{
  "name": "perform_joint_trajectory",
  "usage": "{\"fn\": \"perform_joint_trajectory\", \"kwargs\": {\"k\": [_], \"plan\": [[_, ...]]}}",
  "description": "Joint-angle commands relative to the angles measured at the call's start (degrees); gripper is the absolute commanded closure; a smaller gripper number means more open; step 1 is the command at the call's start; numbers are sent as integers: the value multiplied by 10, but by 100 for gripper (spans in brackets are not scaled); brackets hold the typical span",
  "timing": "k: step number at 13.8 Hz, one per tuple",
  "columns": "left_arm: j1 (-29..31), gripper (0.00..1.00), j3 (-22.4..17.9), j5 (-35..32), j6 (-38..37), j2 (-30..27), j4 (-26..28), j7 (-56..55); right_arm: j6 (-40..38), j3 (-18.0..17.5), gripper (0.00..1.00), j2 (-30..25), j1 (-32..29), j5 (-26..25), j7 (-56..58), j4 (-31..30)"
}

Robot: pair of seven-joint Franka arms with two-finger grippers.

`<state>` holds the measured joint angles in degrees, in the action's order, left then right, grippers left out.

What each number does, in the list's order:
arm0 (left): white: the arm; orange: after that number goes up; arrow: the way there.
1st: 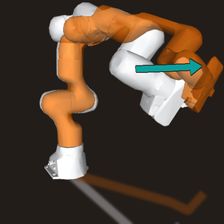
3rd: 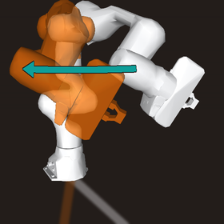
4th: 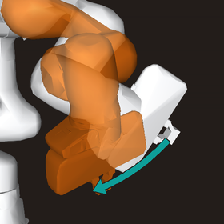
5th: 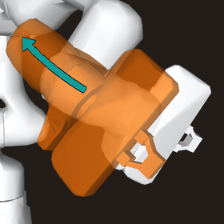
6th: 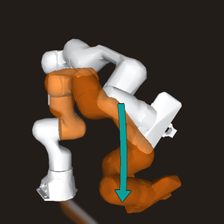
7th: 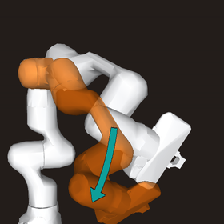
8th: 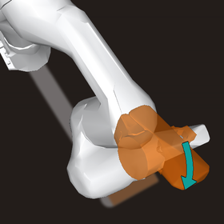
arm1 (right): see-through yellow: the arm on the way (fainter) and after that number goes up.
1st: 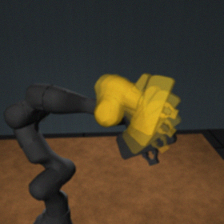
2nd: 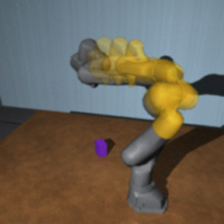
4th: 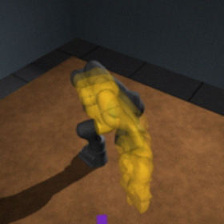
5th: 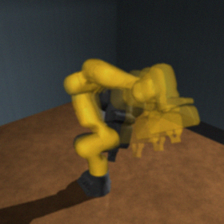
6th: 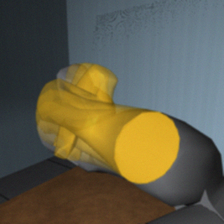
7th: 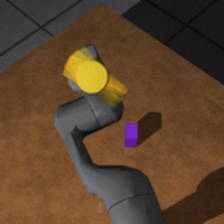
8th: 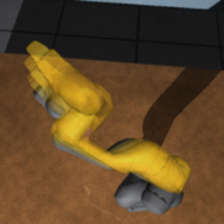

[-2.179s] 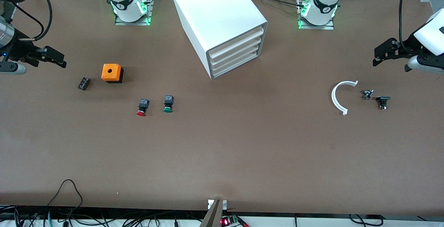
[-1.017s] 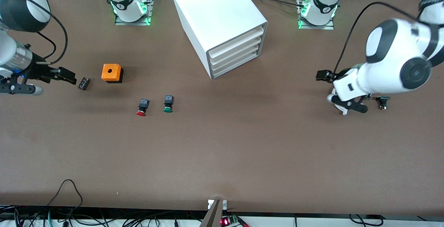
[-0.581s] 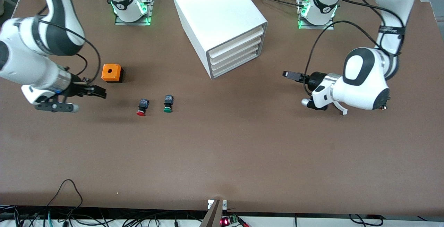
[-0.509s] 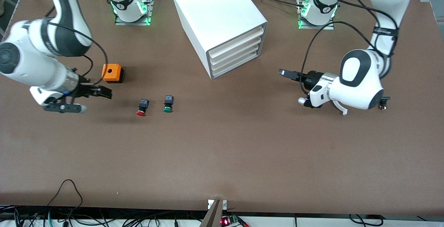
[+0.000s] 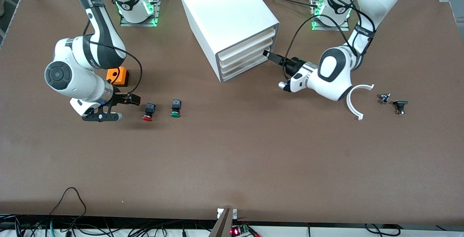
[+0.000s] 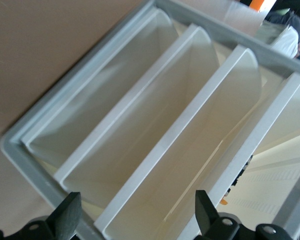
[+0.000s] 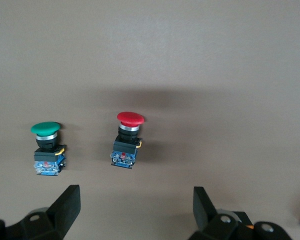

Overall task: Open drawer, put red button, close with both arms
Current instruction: 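Reach the left gripper to the drawer while the right gripper reaches the red button, then pull the drawer open with the left gripper while the right gripper grasps the red button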

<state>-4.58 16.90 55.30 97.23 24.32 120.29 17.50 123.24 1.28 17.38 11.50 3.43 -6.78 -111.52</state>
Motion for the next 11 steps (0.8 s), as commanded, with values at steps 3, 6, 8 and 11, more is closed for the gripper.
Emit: {"fn": "perform_joint_trajectory", "kwargs": {"k": [3, 6, 8, 11], "plan": [[1, 1, 43, 33, 65, 3, 30, 79, 123, -19, 0, -6, 2, -4, -35, -96], [-7, 1, 58, 75, 89, 4, 45, 110, 139, -19, 0, 14, 2, -4, -38, -99], [-7, 2, 69, 81, 100, 4, 52, 139, 148, -19, 0, 27, 3, -2, -39, -99], [-8, 21, 74, 104, 121, 5, 69, 184, 171, -19, 0, 62, 2, -3, -97, -86]]}}
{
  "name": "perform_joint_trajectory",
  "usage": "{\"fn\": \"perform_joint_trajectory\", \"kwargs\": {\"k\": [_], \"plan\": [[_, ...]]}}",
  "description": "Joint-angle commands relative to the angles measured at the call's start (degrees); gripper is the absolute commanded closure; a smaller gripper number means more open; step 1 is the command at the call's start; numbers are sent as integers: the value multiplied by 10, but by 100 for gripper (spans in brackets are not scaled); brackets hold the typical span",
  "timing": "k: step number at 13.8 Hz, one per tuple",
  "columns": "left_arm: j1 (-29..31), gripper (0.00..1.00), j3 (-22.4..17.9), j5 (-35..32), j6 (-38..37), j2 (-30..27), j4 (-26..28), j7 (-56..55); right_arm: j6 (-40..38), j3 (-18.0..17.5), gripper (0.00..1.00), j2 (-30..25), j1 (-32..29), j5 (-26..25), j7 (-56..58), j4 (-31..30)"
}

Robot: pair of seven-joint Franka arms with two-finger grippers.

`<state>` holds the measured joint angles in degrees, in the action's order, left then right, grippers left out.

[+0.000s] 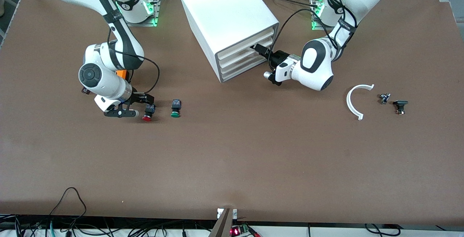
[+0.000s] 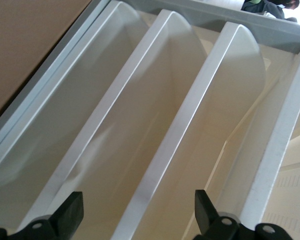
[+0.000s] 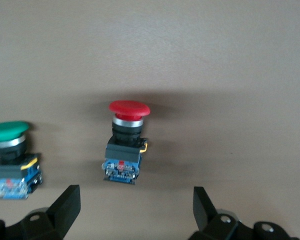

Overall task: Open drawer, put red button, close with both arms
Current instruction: 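Pull the drawer open with the left gripper while the right gripper grasps the red button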

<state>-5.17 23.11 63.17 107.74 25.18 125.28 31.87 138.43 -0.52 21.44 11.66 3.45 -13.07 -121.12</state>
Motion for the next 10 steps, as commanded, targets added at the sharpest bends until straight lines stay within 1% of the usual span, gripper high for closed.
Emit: {"fn": "perform_joint_trajectory", "kwargs": {"k": [1, 3, 4, 6, 9, 10], "plan": [[-2, 49, 12, 25, 17, -1, 19, 41, 21, -1, 0, 28, 1, -3, -35, 16], [-2, 90, 12, 25, 21, 0, 19, 41, 29, -1, 0, 43, 10, 2, -41, 26], [-3, 100, 12, 25, 21, 0, 19, 37, 36, -1, 0, 49, 12, 2, -50, 26], [2, 100, 5, 21, 30, -2, 18, 34, 53, -1, 0, 63, 12, -1, -59, 28], [17, 100, -19, 18, 115, -9, 11, 42, 64, -1, 0, 74, 13, -2, -57, 29], [17, 100, -34, 18, 136, -10, 9, 42, 64, -1, 1, 75, 13, -2, -54, 28]]}}
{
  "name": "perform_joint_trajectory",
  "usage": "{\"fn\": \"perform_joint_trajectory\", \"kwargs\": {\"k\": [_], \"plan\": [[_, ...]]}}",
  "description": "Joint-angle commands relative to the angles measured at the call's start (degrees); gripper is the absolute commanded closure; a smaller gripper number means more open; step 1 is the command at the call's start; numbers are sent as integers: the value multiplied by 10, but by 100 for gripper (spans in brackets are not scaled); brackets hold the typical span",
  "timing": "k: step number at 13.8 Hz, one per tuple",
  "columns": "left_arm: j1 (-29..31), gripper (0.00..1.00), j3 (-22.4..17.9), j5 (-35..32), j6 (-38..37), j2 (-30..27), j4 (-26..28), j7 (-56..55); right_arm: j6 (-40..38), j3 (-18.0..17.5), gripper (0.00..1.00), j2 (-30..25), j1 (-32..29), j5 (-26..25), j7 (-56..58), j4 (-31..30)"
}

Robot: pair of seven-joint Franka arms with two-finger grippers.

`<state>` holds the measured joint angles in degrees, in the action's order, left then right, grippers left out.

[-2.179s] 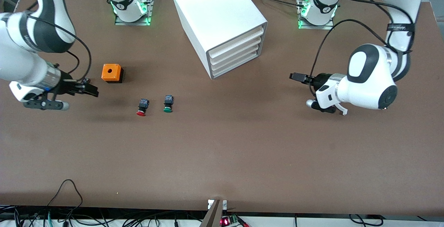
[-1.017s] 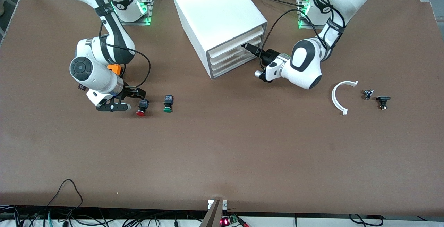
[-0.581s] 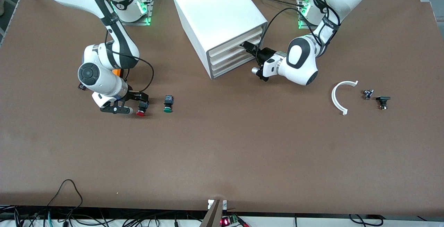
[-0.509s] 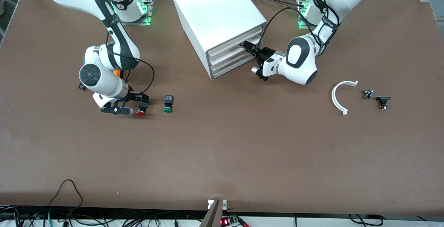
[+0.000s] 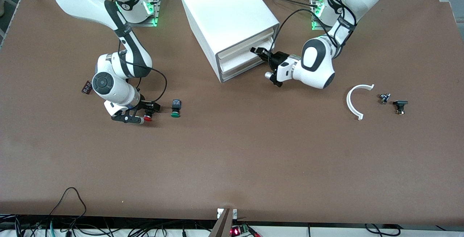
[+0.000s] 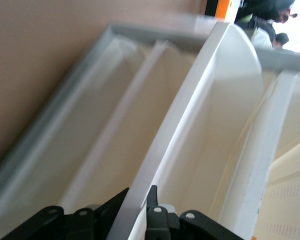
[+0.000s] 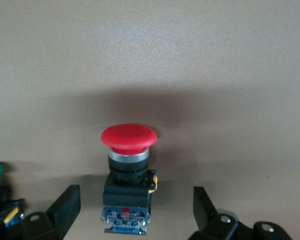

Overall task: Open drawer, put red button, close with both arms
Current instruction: 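Pull the drawer open with the left gripper while the right gripper grasps the red button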

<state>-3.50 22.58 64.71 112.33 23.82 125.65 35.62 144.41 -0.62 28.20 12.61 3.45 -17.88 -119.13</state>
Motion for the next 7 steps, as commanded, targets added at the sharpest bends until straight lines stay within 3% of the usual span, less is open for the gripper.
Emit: {"fn": "perform_joint_trajectory", "kwargs": {"k": [1, 3, 4, 6, 7], "plan": [[2, 100, -41, 2, 97, 4, -7, 4, 4, 0, 8, 10, 3, -2, -5, 8], [5, 100, -61, 1, 97, 5, -25, 3, -1, -2, 35, 12, 6, -2, 0, 18], [5, 100, -72, 0, 98, 7, -34, 3, -10, -3, 43, 12, 7, -2, 1, 22], [6, 100, -83, 0, 98, 7, -41, 2, -15, -9, 52, 11, 8, -2, 1, 24], [9, 90, -88, -1, 98, 7, -47, 2, -15, -12, 55, 11, 8, -3, 1, 24]]}}
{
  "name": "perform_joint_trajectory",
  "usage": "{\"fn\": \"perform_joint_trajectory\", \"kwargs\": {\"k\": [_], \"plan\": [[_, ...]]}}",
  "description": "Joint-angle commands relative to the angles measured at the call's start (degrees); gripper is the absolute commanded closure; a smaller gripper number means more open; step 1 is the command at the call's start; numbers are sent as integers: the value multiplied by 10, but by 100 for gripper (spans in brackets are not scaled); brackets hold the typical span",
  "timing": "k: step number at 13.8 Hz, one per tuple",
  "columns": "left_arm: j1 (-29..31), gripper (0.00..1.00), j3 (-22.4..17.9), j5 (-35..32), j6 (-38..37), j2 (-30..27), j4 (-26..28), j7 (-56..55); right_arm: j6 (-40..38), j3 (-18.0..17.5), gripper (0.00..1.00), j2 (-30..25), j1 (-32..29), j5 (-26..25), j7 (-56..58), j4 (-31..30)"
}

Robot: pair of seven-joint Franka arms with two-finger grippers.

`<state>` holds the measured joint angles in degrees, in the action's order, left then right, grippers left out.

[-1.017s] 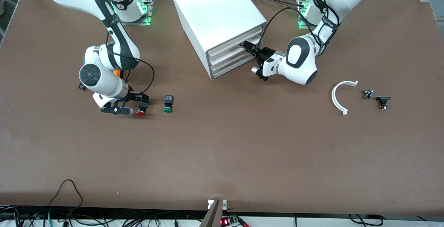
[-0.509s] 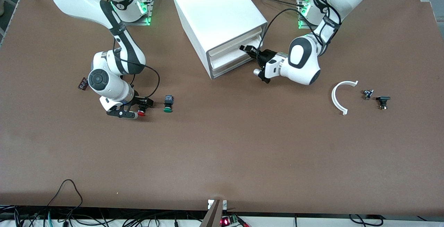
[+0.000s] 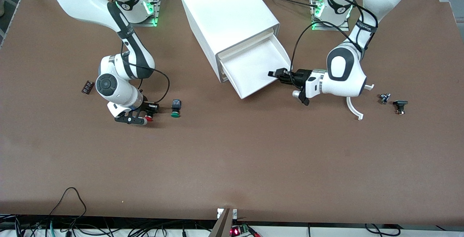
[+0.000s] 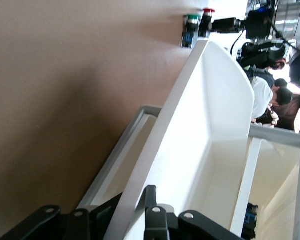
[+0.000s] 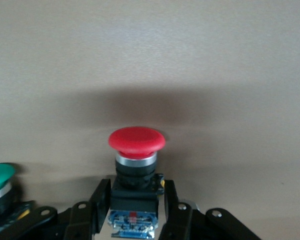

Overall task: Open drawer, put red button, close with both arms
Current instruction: 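Release the drawer with the left gripper while the right gripper lifts the button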

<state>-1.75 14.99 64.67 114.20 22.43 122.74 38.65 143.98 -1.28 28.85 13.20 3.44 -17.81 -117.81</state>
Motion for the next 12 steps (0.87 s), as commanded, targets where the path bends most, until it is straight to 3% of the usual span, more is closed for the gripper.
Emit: {"fn": "perform_joint_trajectory", "kwargs": {"k": [1, 2, 7, 10, 12], "plan": [[-6, 15, -12, 3, 81, 21, -18, -34, -12, -8, 56, 4, 2, -3, 2, 16], [-2, 0, -12, 3, 81, 18, -18, -27, -17, -8, 59, 3, 2, -3, 3, 19], [4, 0, -13, -1, 93, 3, -31, -28, -140, -9, 60, -10, 2, -3, 16, 98], [37, 0, -19, -30, 94, -30, -37, -29, -174, -9, 60, -34, 2, -4, 46, 126], [60, 0, -52, -29, 94, -42, -58, -34, -187, -9, 60, -52, 2, -4, 84, 152]]}}
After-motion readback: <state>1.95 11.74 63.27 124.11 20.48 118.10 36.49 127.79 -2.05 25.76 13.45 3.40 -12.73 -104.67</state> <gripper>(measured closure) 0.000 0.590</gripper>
